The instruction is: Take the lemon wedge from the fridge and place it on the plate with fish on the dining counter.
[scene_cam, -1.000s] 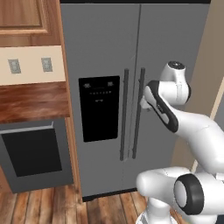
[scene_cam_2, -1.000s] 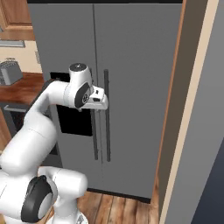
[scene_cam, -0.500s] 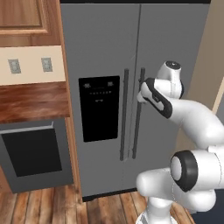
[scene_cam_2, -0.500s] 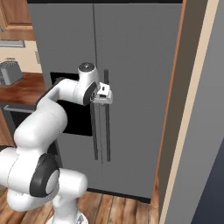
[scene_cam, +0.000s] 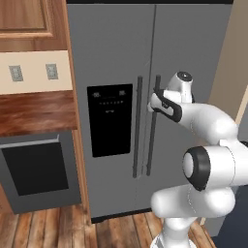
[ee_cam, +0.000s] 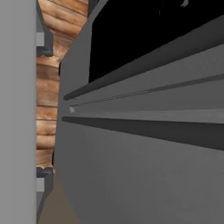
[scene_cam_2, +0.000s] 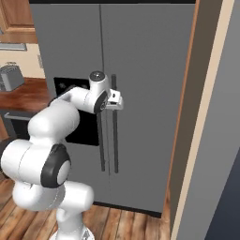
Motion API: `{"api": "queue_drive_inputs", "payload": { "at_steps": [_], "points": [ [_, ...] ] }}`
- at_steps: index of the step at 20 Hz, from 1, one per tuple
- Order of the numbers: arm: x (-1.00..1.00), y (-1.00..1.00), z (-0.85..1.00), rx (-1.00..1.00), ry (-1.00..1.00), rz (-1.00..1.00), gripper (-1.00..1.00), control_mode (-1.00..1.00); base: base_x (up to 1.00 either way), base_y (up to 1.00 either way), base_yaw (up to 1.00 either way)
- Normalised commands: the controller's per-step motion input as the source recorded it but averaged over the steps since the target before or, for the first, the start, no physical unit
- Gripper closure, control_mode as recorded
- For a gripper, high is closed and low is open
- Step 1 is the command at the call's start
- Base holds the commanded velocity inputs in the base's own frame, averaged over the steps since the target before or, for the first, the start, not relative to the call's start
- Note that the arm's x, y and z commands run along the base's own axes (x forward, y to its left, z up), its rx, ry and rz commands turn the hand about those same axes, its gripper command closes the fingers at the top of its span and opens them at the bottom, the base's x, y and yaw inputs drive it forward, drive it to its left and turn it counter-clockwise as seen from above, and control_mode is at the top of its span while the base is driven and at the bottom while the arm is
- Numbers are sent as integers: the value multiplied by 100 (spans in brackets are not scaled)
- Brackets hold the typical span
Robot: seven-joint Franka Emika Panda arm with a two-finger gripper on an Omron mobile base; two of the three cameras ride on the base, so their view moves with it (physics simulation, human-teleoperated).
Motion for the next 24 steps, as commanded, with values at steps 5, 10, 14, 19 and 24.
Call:
{"api": "queue_drive_inputs", "payload": {
  "at_steps": [5,10,14,19,24],
  "points": [
    [44,-4,-17,0,0,0,-100,-100,0,0,0],
    [41,-17,-12,0,0,0,-100,-100,0,0,0],
    [32,-34,-21,0,0,6,-100,-100,0,0,0],
    [34,-7,-8,0,0,1,-100,-100,0,0,0],
    [41,0,-8,0,0,0,-100,-100,0,0,0]
  ]
}}
